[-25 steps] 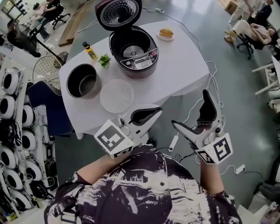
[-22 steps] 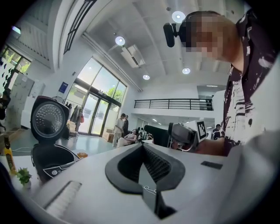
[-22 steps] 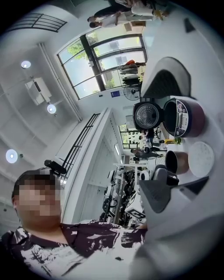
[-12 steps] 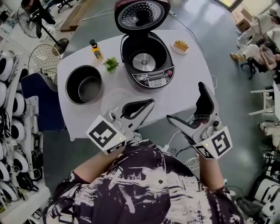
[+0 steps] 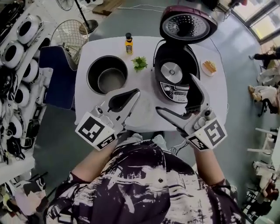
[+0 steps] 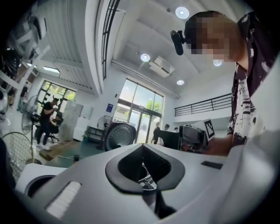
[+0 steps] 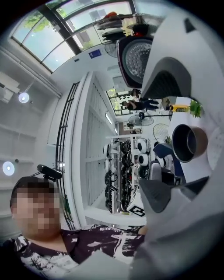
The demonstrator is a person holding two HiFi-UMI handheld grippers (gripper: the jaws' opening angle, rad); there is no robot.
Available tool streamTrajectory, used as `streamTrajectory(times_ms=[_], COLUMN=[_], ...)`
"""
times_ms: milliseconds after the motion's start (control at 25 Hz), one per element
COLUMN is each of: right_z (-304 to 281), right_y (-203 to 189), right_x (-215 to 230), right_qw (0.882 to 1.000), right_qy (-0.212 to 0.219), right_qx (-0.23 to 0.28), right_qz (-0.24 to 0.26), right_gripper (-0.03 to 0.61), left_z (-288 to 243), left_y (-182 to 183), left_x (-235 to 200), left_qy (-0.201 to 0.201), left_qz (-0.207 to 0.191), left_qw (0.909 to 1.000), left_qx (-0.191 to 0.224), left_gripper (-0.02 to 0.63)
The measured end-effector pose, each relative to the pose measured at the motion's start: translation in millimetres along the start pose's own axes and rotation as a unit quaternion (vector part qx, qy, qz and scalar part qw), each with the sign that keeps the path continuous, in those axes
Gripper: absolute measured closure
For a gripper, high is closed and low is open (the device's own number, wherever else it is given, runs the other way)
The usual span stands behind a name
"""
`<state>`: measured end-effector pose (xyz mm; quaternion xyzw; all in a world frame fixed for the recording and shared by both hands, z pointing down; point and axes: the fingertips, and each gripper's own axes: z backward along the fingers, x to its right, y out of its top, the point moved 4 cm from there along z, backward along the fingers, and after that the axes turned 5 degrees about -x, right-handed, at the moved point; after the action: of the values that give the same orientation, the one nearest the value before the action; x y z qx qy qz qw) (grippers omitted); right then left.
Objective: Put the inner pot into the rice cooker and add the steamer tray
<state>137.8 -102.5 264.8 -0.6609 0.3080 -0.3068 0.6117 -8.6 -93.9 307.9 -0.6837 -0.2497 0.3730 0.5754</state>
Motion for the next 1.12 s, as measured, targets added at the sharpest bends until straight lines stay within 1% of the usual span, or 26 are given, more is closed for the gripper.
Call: streamTrajectory(times_ms=[120, 240, 360, 480, 560, 720, 840, 880, 920, 1000, 1080, 1120], right_z=[-39, -96, -163, -218, -244, -275, -291, -296, -300, -306, -309, -311], right_y=[-25, -59, -103, -151, -185, -248, -283, -293, -302, -317, -328, -333], right_x=[15, 45, 63, 71, 74, 81, 89, 90, 92, 95, 99, 101], right_qw=[0.999, 0.997, 0.991, 0.979, 0.965, 0.933, 0.905, 0.895, 0.886, 0.869, 0.857, 0.852], right_qy=[0.034, 0.046, 0.059, 0.059, 0.053, 0.025, 0.002, -0.006, -0.014, -0.028, -0.042, -0.048], right_qx=[-0.016, -0.044, -0.096, -0.167, -0.215, -0.3, -0.345, -0.359, -0.372, -0.398, -0.422, -0.432], right_qz=[-0.023, -0.049, -0.075, -0.105, -0.138, -0.197, -0.248, -0.264, -0.276, -0.292, -0.293, -0.29], right_gripper=[0.043, 0.043, 0.043, 0.044, 0.044, 0.044, 0.055, 0.069, 0.091, 0.177, 0.286, 0.305], left_z=[13, 17, 29, 47, 60, 89, 110, 118, 125, 137, 148, 152], left_y=[-6, -14, -23, -28, -32, -42, -48, -51, -54, -59, -63, -63], left_x=[-23, -55, -84, -100, -105, -111, -118, -121, -123, -126, -130, -131], left_qy=[0.063, 0.116, 0.158, 0.184, 0.197, 0.222, 0.244, 0.251, 0.258, 0.27, 0.281, 0.285], left_qz=[-0.001, 0.003, 0.017, 0.033, 0.043, 0.06, 0.068, 0.071, 0.074, 0.08, 0.085, 0.087], left_qw=[0.9979, 0.9929, 0.9867, 0.9814, 0.9781, 0.9713, 0.9648, 0.9626, 0.9605, 0.9564, 0.9525, 0.9508], left_qx=[0.016, 0.026, 0.035, 0.044, 0.05, 0.062, 0.071, 0.073, 0.075, 0.078, 0.082, 0.083], left_gripper=[0.609, 0.609, 0.609, 0.609, 0.609, 0.609, 0.609, 0.609, 0.609, 0.609, 0.609, 0.609])
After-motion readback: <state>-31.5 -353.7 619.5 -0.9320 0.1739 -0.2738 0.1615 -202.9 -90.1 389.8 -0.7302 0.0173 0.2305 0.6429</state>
